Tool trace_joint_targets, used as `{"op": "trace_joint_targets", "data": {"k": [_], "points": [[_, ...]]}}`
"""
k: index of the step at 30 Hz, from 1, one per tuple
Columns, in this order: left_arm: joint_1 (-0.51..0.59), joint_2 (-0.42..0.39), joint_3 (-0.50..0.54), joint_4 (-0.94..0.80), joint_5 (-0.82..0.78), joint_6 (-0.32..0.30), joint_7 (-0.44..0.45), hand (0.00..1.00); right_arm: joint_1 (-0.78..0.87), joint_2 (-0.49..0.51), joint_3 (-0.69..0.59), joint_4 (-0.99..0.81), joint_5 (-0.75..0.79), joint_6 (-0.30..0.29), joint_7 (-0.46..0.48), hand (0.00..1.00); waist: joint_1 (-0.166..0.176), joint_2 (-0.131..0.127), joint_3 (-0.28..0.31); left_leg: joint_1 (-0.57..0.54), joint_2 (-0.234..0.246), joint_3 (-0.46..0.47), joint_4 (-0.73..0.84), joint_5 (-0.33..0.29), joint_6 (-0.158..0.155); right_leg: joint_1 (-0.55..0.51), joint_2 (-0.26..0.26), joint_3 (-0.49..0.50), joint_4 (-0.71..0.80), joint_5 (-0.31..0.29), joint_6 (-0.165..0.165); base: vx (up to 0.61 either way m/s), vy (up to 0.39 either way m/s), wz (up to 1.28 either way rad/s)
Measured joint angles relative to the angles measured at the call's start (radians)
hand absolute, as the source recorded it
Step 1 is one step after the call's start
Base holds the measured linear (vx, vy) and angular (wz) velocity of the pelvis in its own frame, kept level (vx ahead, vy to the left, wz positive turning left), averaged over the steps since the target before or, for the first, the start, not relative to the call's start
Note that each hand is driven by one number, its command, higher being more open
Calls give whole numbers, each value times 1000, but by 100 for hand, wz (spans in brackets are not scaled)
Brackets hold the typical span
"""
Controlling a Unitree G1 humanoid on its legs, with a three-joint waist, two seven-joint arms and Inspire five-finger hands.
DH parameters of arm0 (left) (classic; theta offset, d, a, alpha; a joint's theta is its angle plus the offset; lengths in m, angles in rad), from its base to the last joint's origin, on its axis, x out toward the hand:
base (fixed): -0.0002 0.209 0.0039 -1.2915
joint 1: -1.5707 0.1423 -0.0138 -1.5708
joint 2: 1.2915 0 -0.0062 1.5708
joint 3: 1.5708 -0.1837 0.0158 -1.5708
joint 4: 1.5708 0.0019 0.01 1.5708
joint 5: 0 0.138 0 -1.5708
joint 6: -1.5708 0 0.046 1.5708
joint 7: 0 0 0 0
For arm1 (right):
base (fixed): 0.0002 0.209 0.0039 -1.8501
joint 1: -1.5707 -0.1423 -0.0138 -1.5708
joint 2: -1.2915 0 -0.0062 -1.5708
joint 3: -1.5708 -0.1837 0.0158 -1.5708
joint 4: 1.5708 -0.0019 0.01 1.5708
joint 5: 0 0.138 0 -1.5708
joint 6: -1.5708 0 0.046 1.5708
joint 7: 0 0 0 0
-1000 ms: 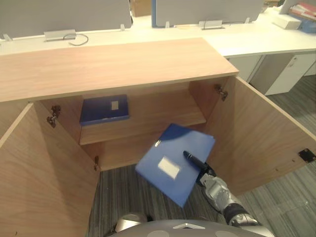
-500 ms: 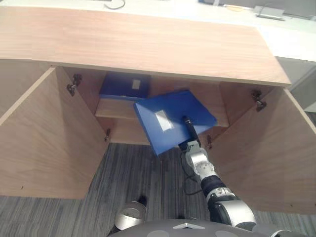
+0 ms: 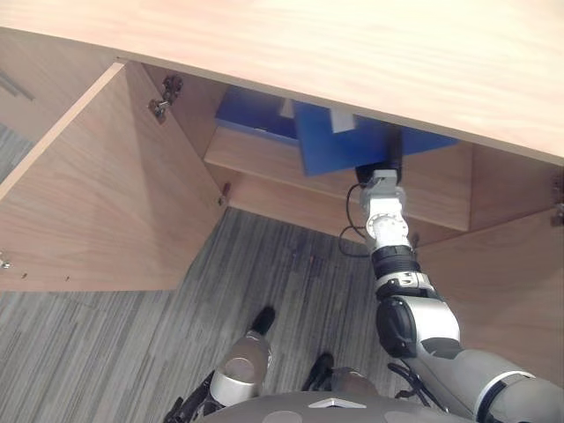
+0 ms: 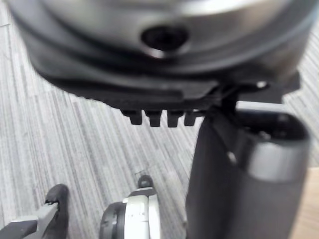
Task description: Walk over to the cabinet, pick up the folder, carry it to the office cabinet, place the folder inside the office cabinet, then close the office cabinet door
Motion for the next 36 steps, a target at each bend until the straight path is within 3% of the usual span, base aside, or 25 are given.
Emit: {"op": "trace_joint_targets", "data": {"k": [2, 5, 6, 7, 8, 9, 10, 11, 12, 17, 25, 27, 29, 32, 36], "points": [[-16, 4, -14, -2, 0, -6, 0, 100, -30, -19, -42, -1, 6, -32, -26, 0, 1, 12, 30, -9, -1, -8, 0, 1, -1, -65, -19, 11, 84, -28, 1, -13, -2, 7], [-46, 12, -22, -19, 0, -10, 3, 100, -92, -69, -74, -2, 5, -52, -69, 0, 0, 18, 55, -75, -8, -4, -3, 9, -13, -121, -25, 15, 57, -33, -1, -2, -39, -4], [-46, 7, -33, -41, 0, -14, 1, 100, -117, -88, -86, -2, 5, -56, -91, 0, -9, 34, 87, -70, 1, -3, -6, 12, -12, -150, -29, 18, 123, -32, 0, -12, -92, -19], [-58, 6, -42, -51, 0, -21, 0, 100, -125, -112, -94, -1, 5, -58, -110, 0, -10, 47, 108, -65, 18, -1, -5, 12, -12, -248, -44, 50, 270, -28, 0, -60, -109, -23], [-66, -1, -45, -50, 0, -23, 2, 100, -129, -123, -102, -1, 4, -58, -112, 0, -7, 53, 114, -67, 28, -1, -5, 12, -13, -285, -39, 66, 285, -56, -5, -84, -97, -26], [-75, -1, -52, -52, 0, -35, -3, 100, -148, -134, -117, -1, 3, -63, -120, 0, -8, 51, 127, -78, 35, 2, -4, 11, -27, -302, -28, 72, 119, -42, -4, -65, -62, -9], [-74, 10, -54, -52, 0, -38, -3, 100, -158, -138, -124, -1, 3, -72, -128, 0, -16, 37, 132, -84, 26, 5, -4, 4, -38, -305, -37, 67, 24, 36, -9, -31, -169, 7], [-94, 16, -52, -36, 0, -42, 2, 100, -188, -161, -133, -1, 4, -82, -138, 0, -30, 49, 150, -91, 32, -2, -3, -17, -64, -313, -41, 60, -4, 66, -4, 23, -202, -3], [-94, 14, -55, -35, 0, -46, 9, 100, -217, -175, -135, -1, 5, -84, -149, 0, -34, 56, 156, -108, 53, 1, -7, -12, -69, -327, -18, 60, -21, 77, -14, 33, -235, -13], [-93, 15, -81, -32, -3, -49, 22, 100, -336, -245, -161, 10, 6, -93, -202, 0, -51, 75, 177, -110, 77, -1, -75, 20, -82, -372, -9, 60, 9, 70, -26, 39, -88, -3], [-94, 23, -117, -48, -6, -52, 46, 100, -532, -315, -139, -5, 28, -111, -264, 0, -49, 88, 185, -193, 33, -4, -54, 38, -89, -475, -74, 51, 98, 65, -32, 10, -12, 15], [-94, 19, -117, -59, -6, -53, 54, 100, -533, -315, -131, -14, 28, -123, -277, 0, -49, 93, 187, -241, 17, -3, 30, 1, -97, -496, -84, 52, 131, 65, -33, 7, 7, 10], [-96, 7, -117, -70, -5, -52, 65, 100, -533, -301, -123, -29, 27, -122, -309, 0, -39, 108, 204, -315, 0, 6, 216, -98, -90, -529, -83, 56, 209, 54, -51, 14, 27, -10], [-97, 0, -116, -80, -5, -52, 73, 100, -533, -296, -113, -29, 28, -121, -343, 0, -27, 111, 213, -380, -23, 30, 373, -154, -95, -582, -99, 81, 319, 36, -76, -9, 35, -8], [-97, -2, -116, -82, -5, -51, 80, 100, -533, -296, -94, -32, 27, -122, -355, 0, -26, 112, 213, -411, -37, 41, 463, -189, -103, -607, -114, 97, 396, 15, -83, 1, 25, 5]]}}
